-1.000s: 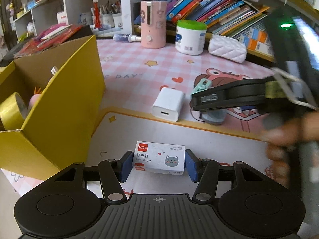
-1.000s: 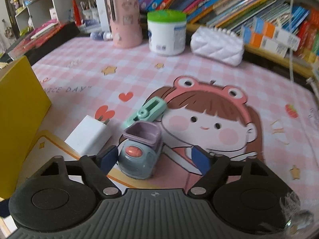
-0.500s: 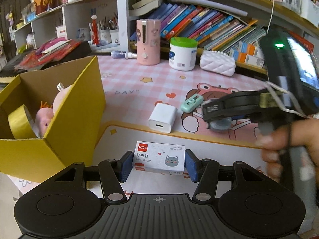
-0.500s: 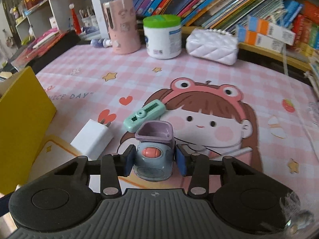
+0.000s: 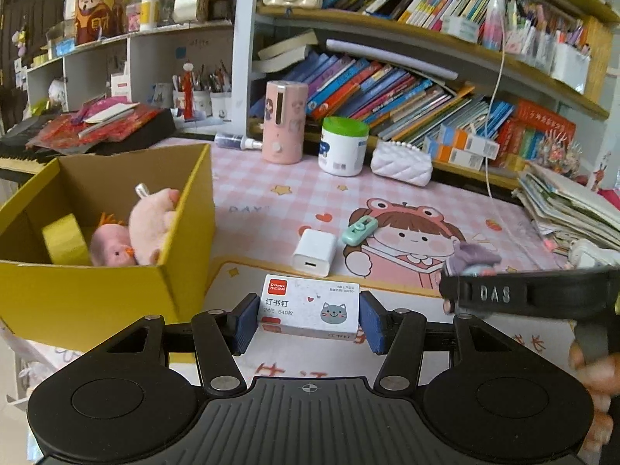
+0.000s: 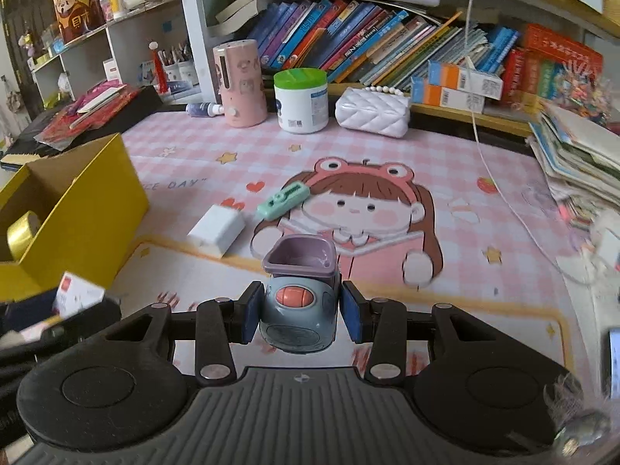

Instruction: Organize objects

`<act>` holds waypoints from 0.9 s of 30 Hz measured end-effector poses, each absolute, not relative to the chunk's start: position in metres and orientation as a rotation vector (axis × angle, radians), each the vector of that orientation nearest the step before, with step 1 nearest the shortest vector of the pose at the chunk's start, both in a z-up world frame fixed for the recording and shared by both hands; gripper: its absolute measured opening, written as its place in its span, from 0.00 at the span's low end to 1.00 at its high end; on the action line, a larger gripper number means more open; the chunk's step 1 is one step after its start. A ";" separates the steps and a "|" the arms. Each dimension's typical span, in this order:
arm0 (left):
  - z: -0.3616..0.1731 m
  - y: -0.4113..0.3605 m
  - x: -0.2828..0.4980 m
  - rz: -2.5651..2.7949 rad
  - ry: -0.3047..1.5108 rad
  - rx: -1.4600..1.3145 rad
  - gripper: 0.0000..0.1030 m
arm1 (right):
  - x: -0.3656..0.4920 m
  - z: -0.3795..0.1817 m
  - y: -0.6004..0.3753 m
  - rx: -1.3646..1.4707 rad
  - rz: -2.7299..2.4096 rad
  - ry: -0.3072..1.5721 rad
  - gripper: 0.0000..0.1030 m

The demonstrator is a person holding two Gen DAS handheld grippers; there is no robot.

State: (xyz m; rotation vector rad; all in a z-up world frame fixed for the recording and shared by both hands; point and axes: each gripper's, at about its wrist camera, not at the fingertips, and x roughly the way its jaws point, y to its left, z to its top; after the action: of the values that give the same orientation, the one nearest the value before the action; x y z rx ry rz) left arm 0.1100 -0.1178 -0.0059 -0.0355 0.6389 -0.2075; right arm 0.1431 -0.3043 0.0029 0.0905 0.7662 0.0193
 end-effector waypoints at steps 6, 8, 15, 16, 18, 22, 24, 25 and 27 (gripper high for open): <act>-0.007 -0.084 0.084 -0.229 0.641 -0.036 0.52 | 0.107 0.002 -0.270 0.085 -0.008 0.775 0.39; -0.008 -0.069 0.075 -0.225 0.650 -0.044 0.52 | 0.096 0.003 -0.256 0.085 -0.010 0.779 0.39; -0.005 -0.020 0.047 -0.185 0.658 -0.045 0.52 | 0.054 0.001 -0.201 0.064 -0.010 0.798 0.39; -0.005 -0.013 0.043 -0.176 0.658 -0.040 0.52 | 0.049 0.000 -0.193 0.058 -0.007 0.799 0.39; -0.005 0.000 0.035 -0.166 0.660 -0.033 0.52 | 0.038 0.000 -0.176 0.047 0.001 0.793 0.39; -0.006 0.024 0.020 -0.153 0.665 -0.025 0.52 | 0.023 0.000 -0.147 0.044 0.019 0.781 0.39; -0.005 0.036 0.013 -0.146 0.661 -0.019 0.52 | 0.017 -0.001 -0.135 0.048 0.028 0.783 0.39; -0.005 0.041 0.010 -0.142 0.660 -0.018 0.52 | 0.014 -0.002 -0.129 0.050 0.032 0.784 0.39; -0.005 0.052 0.004 -0.134 0.659 -0.015 0.52 | 0.009 -0.002 -0.117 0.055 0.042 0.787 0.39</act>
State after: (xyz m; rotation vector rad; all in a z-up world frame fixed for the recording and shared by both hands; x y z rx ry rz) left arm 0.0038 0.0518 -0.0052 -0.0148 0.6593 -0.1345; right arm 0.0094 -0.1172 -0.0021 0.0548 0.7872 0.0421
